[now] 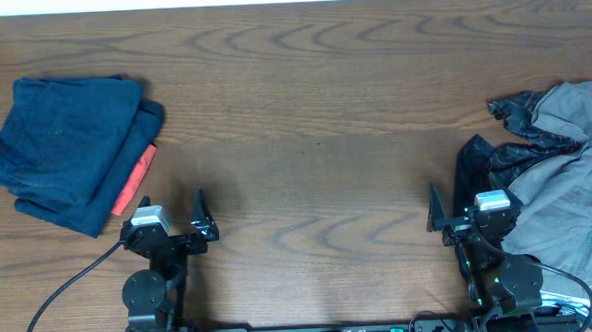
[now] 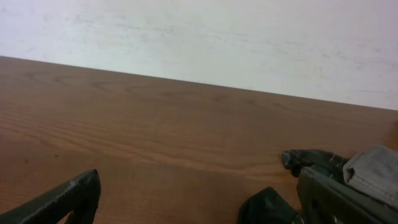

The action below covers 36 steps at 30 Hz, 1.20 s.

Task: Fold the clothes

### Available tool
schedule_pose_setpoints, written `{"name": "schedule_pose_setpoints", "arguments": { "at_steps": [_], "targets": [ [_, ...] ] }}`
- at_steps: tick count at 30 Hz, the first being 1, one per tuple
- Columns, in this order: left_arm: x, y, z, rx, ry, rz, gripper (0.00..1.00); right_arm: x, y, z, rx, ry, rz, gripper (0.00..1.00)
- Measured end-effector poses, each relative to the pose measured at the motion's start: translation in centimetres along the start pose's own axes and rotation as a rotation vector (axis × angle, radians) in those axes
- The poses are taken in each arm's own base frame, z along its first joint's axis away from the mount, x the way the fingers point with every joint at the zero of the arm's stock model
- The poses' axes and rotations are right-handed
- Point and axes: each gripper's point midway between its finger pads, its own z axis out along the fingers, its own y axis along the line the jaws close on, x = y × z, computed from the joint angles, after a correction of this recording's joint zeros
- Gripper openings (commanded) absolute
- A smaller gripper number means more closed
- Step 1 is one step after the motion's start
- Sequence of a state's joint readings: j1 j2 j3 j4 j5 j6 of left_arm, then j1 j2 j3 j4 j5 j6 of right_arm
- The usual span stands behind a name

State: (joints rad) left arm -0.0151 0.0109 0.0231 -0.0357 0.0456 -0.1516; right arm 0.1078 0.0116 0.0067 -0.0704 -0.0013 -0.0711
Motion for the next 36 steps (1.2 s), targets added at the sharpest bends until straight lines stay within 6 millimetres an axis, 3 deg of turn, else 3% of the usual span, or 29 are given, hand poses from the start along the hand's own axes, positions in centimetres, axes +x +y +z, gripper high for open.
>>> {"name": "schedule_pose_setpoints", "arguments": {
  "at_steps": [36],
  "targets": [
    [-0.01, 0.0, 0.0, 0.0, 0.0, 0.0, 0.98, -0.01, 0.11, 0.0, -0.006, 0.0, 0.032, 0.99]
  ]
}}
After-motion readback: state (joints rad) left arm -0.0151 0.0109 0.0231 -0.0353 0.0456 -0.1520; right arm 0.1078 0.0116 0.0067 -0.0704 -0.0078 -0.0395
